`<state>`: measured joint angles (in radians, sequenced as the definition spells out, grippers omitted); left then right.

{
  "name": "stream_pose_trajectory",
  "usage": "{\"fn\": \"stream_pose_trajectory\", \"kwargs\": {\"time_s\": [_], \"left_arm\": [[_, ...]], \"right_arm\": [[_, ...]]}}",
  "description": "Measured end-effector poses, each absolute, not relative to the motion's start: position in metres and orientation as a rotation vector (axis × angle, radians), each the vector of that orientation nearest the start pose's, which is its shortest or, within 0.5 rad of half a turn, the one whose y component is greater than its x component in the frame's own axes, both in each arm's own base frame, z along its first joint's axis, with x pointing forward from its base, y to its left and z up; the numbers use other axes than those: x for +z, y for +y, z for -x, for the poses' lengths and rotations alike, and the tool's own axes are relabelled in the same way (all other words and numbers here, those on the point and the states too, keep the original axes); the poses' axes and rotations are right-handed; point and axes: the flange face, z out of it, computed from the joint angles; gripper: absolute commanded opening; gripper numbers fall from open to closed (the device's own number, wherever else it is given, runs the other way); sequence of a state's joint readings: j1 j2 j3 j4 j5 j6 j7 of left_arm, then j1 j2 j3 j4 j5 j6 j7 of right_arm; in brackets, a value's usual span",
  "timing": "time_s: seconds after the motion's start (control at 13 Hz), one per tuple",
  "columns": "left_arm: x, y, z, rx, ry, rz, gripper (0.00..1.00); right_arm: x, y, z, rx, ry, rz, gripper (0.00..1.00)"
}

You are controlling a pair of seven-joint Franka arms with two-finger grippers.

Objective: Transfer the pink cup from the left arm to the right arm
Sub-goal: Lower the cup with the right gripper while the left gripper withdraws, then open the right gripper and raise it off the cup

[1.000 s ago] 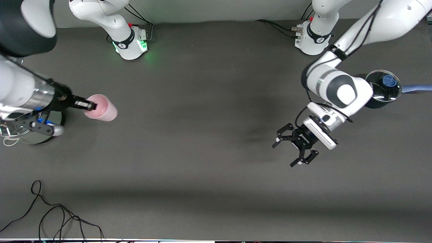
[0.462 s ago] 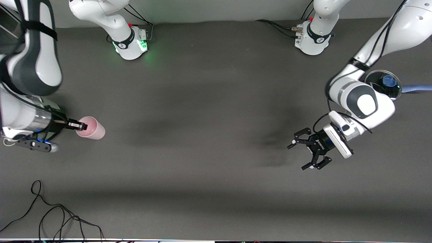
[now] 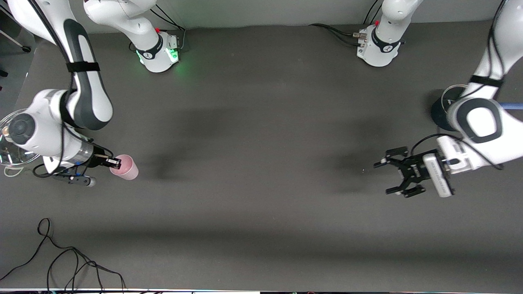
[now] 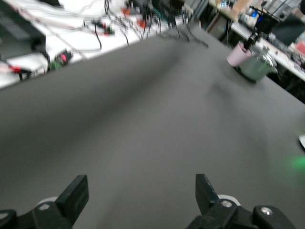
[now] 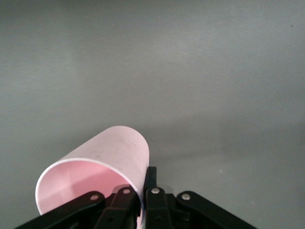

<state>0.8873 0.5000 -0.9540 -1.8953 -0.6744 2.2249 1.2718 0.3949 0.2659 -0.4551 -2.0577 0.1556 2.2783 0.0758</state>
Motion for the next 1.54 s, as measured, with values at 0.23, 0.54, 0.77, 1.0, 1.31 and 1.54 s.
{"fn": "stream_pose_trajectory", "kwargs": {"time_s": [0.23, 0.54, 0.77, 1.0, 1.31, 1.54], "left_arm": [[0.407, 0.017, -0.620, 0.284, -0.983, -2.259, 1.00], [0.474, 0.040, -0.620, -0.055, -0.864, -2.600, 1.00], [0.506, 0.021, -0.613, -0.130, -0.822, -2.752, 1.00], [0.543, 0.016, -0.600, -0.149, -0.737, -2.881, 1.00], [0.585, 0.022, -0.581, -0.255, -0.478, -3.037, 1.00], [0.598, 0.024, -0.574, -0.290, -0.334, -3.079, 1.00]], "right_arm": [[0.271, -0.044, -0.567, 0.009, 0.382, 3.121, 0.00], [0.227, -0.043, -0.560, 0.047, 0.408, 2.985, 0.00], [0.221, -0.041, -0.560, 0.055, 0.408, 2.976, 0.00], [0.223, -0.040, -0.561, 0.048, 0.407, 2.975, 0.91], [0.242, -0.038, -0.566, 0.033, 0.398, 2.947, 1.00], [0.292, -0.044, -0.571, 0.019, 0.356, 2.909, 1.00]]}}
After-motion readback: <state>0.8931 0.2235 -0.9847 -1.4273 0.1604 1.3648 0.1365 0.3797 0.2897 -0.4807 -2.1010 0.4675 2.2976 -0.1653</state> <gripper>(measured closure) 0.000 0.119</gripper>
